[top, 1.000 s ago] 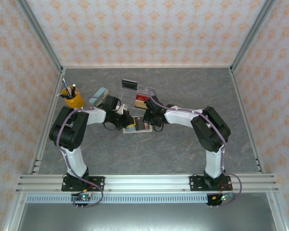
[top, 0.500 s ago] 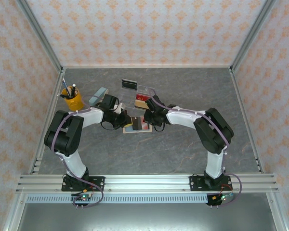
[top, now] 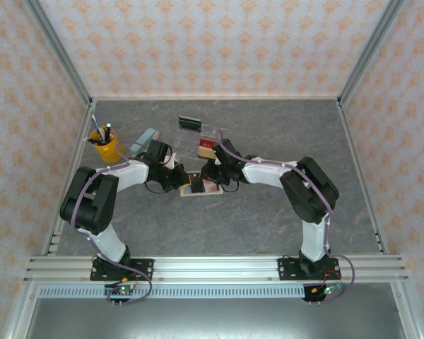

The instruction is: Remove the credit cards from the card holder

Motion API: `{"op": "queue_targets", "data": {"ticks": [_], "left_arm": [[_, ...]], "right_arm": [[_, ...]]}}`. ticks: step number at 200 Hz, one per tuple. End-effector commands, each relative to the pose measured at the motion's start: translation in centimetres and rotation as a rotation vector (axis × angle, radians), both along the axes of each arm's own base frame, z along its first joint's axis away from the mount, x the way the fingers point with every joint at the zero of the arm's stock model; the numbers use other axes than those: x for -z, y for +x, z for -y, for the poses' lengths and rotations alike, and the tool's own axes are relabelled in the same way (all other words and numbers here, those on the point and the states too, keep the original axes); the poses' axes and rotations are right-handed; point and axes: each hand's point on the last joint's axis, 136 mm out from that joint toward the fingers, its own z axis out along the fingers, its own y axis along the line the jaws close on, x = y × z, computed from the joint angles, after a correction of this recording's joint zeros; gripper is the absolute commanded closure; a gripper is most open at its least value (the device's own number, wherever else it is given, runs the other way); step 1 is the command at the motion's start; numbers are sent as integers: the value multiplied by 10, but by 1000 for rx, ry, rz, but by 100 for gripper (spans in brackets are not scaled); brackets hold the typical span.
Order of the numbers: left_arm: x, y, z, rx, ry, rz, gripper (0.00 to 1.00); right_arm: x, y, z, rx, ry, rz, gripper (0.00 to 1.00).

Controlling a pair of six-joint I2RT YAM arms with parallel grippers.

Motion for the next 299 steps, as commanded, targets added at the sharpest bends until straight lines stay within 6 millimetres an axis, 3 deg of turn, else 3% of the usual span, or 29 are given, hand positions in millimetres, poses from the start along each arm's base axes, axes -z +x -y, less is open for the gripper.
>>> {"op": "queue_targets", "data": {"ticks": [1,30,73,108,144,184,213,252,271,299], "left_arm": [[1,-1,-1,-3,-14,-7,100],[-2,1,2,-3,-30,-3,100],[-7,9,13,-11,-116,10,83],[-4,13,16,-11,-131,6,78],[2,13,14,-17,-109,-12,85],[-4,8,-4,-39,9,0,96],[-22,3,-20,-68,92,42,98],[-61,9,-34,-118,111,152,99],[-84,18,-37,-160,60,221,100],[-123,33,-34,-213,-66,317,100]], "right_arm": [[11,-4,-3,-16,-27,-46,78],[18,-7,-7,-33,-38,-68,79],[26,-12,-10,-52,-50,-95,82],[30,-14,-10,-56,-54,-108,82],[30,-14,-8,-51,-64,-103,82],[23,-8,1,-20,-91,-71,81],[0,1,0,-8,-36,-7,78],[-64,18,-9,-12,160,138,69],[-92,23,-10,1,255,193,61],[-117,30,-14,21,378,204,44]]}}
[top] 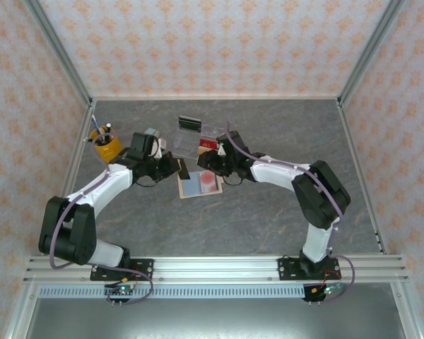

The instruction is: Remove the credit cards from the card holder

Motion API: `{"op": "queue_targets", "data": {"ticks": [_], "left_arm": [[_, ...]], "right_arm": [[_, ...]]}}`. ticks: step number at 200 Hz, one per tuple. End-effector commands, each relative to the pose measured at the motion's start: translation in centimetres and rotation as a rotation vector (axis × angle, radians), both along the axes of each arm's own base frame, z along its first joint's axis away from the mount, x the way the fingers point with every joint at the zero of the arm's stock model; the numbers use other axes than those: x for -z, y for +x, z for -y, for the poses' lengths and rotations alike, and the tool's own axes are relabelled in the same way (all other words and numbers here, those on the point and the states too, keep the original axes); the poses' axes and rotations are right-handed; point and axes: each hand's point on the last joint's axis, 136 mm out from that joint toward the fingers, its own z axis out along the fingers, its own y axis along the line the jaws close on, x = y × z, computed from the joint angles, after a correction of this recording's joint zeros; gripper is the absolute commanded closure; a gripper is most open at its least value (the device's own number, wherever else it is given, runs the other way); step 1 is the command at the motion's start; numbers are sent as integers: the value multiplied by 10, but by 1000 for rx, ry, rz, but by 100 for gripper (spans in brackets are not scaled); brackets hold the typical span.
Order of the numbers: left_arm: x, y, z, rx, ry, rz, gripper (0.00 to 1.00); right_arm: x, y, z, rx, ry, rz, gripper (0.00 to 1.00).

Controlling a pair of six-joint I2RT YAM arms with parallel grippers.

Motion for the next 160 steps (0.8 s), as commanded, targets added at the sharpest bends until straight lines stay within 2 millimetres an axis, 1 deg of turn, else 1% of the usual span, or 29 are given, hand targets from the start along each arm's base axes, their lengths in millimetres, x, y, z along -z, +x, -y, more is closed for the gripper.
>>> {"op": "queue_targets", "data": {"ticks": [1,19,32,55,73,97,119,145,160], "left_arm": [[-37,16,1,-41,-91,107,100],[-62,24,4,-55,-177,170,100],[-78,28,5,-69,-231,205,100],[-98,31,5,-81,-301,254,100],[-102,31,6,-91,-327,258,100],[-104,32,4,-106,-352,260,100],[-106,32,3,-116,-359,262,100],[-106,32,1,-124,-358,258,100],[-104,31,0,-128,-351,251,100]], "right_arm": [[-44,10,-10,-5,166,74,44],[-59,10,-20,-20,256,69,36],[-71,10,-26,-28,326,63,32],[-85,10,-34,-51,407,49,32],[-96,9,-40,-76,466,35,34],[-109,6,-45,-104,544,22,42],[-116,5,-45,-113,578,21,52],[-122,3,-44,-122,593,32,64],[-124,2,-42,-122,590,44,75]]}}
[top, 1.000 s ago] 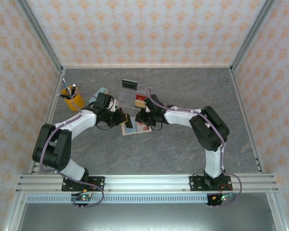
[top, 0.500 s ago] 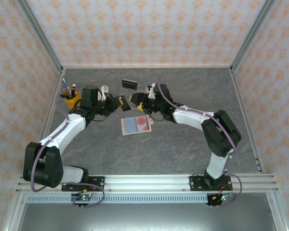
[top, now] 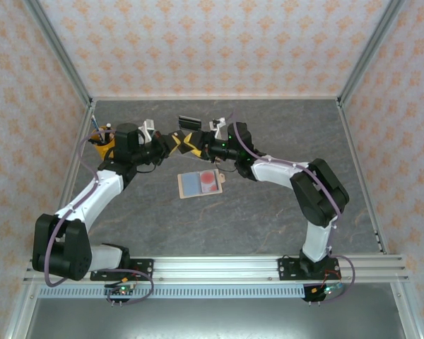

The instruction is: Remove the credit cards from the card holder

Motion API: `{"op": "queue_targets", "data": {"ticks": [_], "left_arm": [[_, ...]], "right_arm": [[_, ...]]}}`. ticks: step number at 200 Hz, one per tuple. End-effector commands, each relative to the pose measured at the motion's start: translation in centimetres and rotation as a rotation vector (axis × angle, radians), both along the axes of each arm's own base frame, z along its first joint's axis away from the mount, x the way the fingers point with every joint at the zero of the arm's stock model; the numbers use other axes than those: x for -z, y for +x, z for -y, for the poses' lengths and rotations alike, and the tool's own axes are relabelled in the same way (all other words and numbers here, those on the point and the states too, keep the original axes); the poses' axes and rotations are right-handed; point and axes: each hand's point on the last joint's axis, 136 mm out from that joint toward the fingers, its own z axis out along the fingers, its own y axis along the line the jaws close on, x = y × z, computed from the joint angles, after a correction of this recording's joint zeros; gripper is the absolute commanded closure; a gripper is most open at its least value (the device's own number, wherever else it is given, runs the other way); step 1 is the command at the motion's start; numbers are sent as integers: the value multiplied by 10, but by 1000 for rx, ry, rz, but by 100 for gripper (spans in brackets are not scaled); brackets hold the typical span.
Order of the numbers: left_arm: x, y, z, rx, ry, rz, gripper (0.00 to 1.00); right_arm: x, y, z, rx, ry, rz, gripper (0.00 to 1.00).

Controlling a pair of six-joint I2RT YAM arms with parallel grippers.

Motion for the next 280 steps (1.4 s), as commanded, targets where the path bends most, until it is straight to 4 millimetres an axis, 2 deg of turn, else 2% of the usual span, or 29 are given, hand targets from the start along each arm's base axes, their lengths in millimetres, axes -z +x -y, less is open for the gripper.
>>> {"op": "queue_targets", "data": {"ticks": [1,25,43,55,71,90,103,130,154,176,214,280], "left_arm": [[-10,-2,-4,-5,-15,32,100],[-2,-8,-6,-2,13,5,99],[2,-12,-7,1,35,-12,91],[7,-15,-11,-5,72,-37,81],[17,-23,-24,-31,189,-93,67],[26,-34,-46,-72,346,-147,38],[28,-42,-63,-111,453,-170,23],[28,-55,-98,-171,669,-225,7],[31,-59,-111,-200,744,-247,0],[37,-59,-115,-206,765,-266,0],[44,-63,-122,-216,800,-311,0],[52,-63,-117,-189,790,-332,0]], "right_arm": [[-22,-5,0,-22,61,63,75],[-24,-8,3,-20,34,87,84],[-21,-9,5,-21,-17,105,94],[-17,-9,6,-27,-63,124,100],[-10,-6,11,-16,-163,168,100],[1,2,19,-2,-335,265,100],[6,11,27,-3,-476,360,100],[2,30,37,-43,-706,614,100],[-6,49,38,-88,-848,802,100],[-9,62,29,-184,-918,969,100],[2,76,13,-341,-984,1228,100],[31,114,-4,-443,-1049,1321,100]]}}
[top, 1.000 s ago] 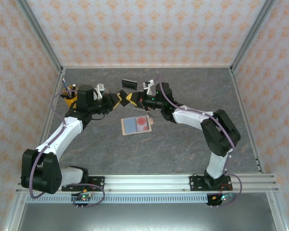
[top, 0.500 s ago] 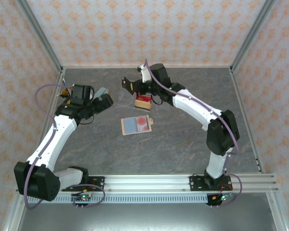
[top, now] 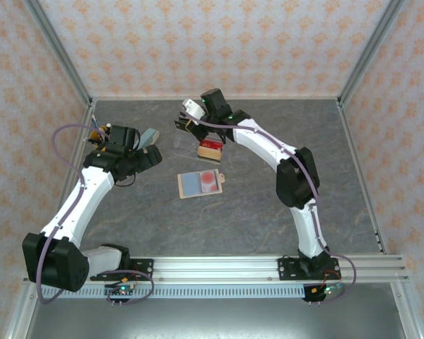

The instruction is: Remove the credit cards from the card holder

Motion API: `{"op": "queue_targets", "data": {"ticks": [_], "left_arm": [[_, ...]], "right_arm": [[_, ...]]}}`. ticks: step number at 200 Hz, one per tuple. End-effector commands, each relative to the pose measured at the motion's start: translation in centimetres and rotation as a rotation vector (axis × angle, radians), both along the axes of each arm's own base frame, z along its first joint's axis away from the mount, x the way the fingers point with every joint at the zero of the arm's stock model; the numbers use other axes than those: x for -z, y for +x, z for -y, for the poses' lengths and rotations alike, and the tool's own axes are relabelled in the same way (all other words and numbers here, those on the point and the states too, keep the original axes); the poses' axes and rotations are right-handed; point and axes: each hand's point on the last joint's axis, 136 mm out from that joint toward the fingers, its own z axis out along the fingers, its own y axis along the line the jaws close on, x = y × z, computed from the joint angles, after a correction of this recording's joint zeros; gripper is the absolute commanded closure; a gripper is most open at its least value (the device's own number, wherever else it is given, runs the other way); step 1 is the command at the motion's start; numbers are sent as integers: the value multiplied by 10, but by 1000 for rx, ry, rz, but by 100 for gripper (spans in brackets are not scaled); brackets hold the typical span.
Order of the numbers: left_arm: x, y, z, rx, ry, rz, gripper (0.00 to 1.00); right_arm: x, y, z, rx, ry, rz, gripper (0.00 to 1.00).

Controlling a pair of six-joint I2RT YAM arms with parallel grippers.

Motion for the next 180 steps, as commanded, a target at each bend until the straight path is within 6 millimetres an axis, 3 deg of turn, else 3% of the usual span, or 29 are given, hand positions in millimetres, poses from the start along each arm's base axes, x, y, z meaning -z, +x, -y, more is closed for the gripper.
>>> {"op": "queue_targets", "data": {"ticks": [1,85,180], "left_arm": [[4,-3,-7,-9,31,-29,0],[10,-1,-4,23,33,-51,0],[16,1,0,38,20,-72,0]], "right_arm": [[-2,12,0,-52,-49,73,100],[5,46,12,-11,-93,126,100],[14,55,6,-48,-105,148,100]]}}
